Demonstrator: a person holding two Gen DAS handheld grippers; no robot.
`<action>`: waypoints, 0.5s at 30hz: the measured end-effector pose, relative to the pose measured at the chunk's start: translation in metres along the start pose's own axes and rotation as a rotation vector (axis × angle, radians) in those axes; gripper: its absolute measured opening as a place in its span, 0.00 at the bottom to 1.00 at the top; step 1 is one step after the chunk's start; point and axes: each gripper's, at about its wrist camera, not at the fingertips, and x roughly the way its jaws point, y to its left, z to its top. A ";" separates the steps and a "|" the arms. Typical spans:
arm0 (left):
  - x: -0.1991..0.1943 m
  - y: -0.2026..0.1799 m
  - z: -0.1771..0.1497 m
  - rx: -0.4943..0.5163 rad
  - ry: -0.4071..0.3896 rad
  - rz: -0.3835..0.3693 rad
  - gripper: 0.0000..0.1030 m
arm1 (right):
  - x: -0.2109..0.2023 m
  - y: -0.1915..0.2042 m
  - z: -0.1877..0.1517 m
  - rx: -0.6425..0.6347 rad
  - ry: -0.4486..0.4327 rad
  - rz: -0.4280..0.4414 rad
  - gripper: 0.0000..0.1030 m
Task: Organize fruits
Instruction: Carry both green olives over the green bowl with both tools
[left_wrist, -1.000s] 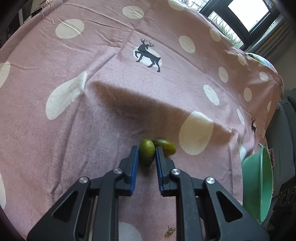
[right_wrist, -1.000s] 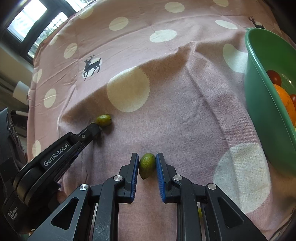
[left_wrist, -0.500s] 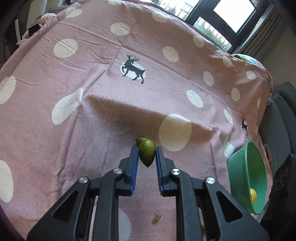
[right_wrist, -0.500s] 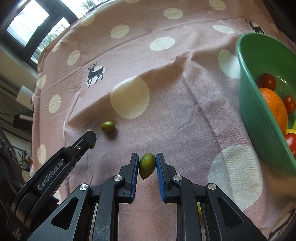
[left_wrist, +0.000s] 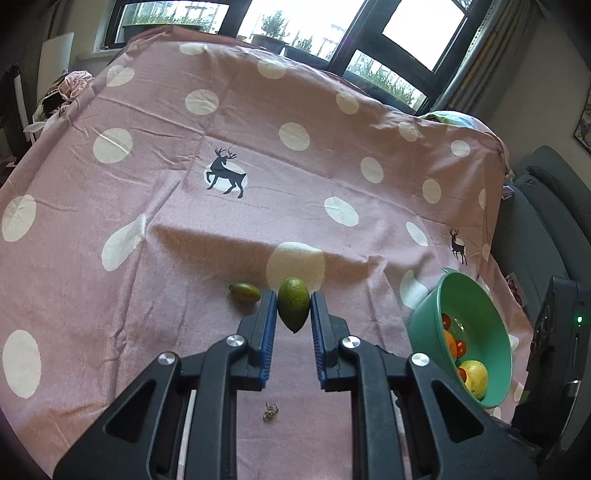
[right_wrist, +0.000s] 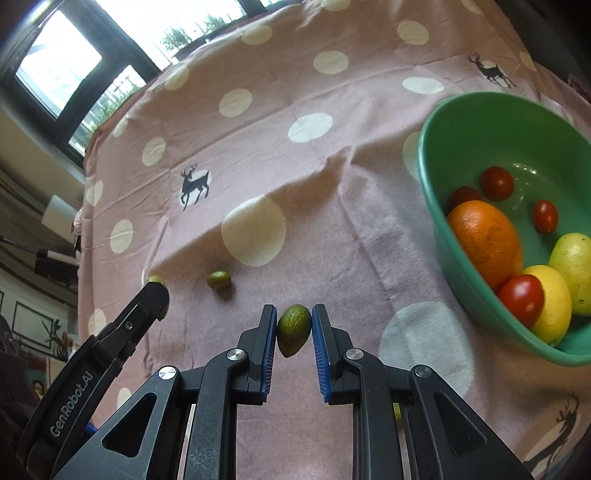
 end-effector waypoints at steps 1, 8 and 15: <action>-0.002 -0.003 -0.001 0.008 -0.005 -0.005 0.18 | -0.002 -0.001 0.000 0.000 -0.008 0.000 0.21; -0.014 -0.021 -0.002 0.048 -0.031 -0.049 0.18 | -0.025 -0.012 0.003 0.021 -0.078 -0.004 0.21; -0.024 -0.040 -0.006 0.090 -0.051 -0.090 0.18 | -0.045 -0.025 0.005 0.051 -0.135 0.002 0.21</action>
